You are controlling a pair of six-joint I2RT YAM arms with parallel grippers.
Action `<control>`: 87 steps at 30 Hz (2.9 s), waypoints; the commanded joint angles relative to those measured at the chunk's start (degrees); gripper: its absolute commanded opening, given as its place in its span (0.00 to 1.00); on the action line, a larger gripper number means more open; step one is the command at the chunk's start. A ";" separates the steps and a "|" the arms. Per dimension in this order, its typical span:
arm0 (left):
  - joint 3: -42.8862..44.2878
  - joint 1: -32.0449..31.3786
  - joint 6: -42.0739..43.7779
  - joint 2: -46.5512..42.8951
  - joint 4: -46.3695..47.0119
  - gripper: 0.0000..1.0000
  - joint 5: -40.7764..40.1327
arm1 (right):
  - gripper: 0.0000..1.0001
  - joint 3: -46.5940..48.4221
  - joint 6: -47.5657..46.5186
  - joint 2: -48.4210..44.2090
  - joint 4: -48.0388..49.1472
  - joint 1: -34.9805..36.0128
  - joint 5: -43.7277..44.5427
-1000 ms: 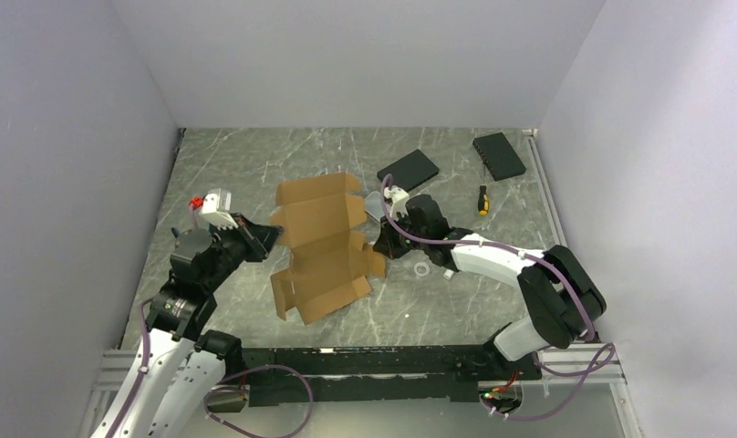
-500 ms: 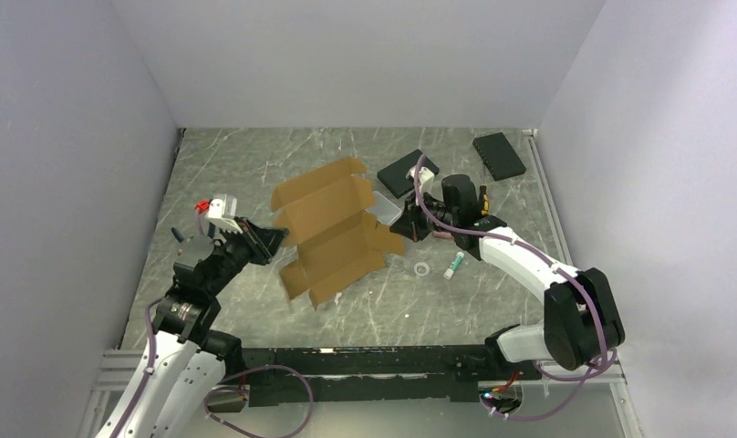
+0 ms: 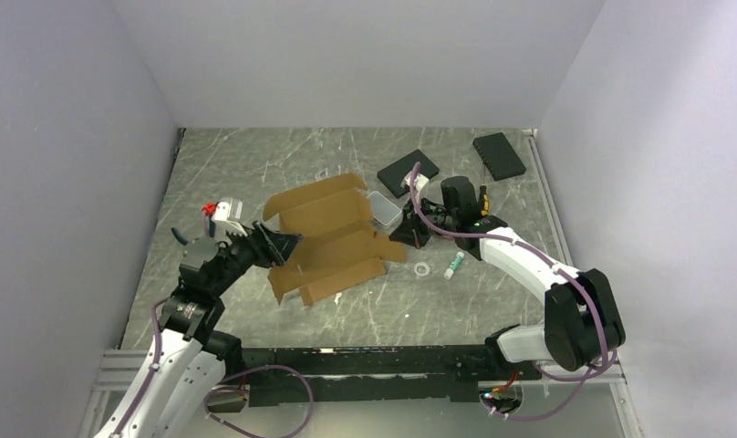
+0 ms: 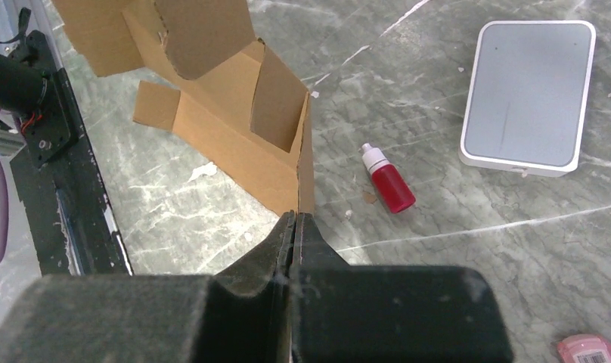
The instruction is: Fold the paper box
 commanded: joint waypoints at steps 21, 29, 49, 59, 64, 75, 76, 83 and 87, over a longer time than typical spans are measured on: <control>13.59 -0.08 9.09 2.35 -14.51 0.85 -7.86 | 0.00 2.45 -9.22 -3.35 -2.88 -0.78 -4.53; 17.45 -0.08 12.97 2.67 -19.81 0.87 -8.51 | 0.00 2.47 -11.04 -4.65 -3.76 -1.04 -3.47; 23.85 10.53 8.58 17.03 -12.09 1.00 18.84 | 0.00 2.91 -17.60 -9.99 -7.74 -2.54 -1.10; 12.21 33.38 -12.16 23.65 6.13 0.99 41.74 | 0.00 3.26 -19.09 -11.30 -9.42 -2.81 -2.15; 9.18 35.68 -14.75 30.64 17.21 0.99 43.96 | 0.00 3.26 -19.11 -11.75 -9.52 -2.81 -2.71; 13.68 32.14 -11.79 48.41 28.42 0.98 53.82 | 0.00 3.35 -19.47 -11.53 -9.93 -2.86 -3.65; 14.12 31.83 -11.42 49.61 28.46 0.97 54.14 | 0.00 3.31 -19.47 -11.52 -9.89 -2.88 -3.66; 17.18 28.45 -17.98 58.28 39.75 0.88 58.77 | 0.00 3.26 -19.47 -11.36 -9.97 -2.83 -3.96; 18.71 26.71 -18.09 60.75 40.74 0.75 60.30 | 0.00 3.26 -19.47 -11.42 -10.00 -2.81 -3.96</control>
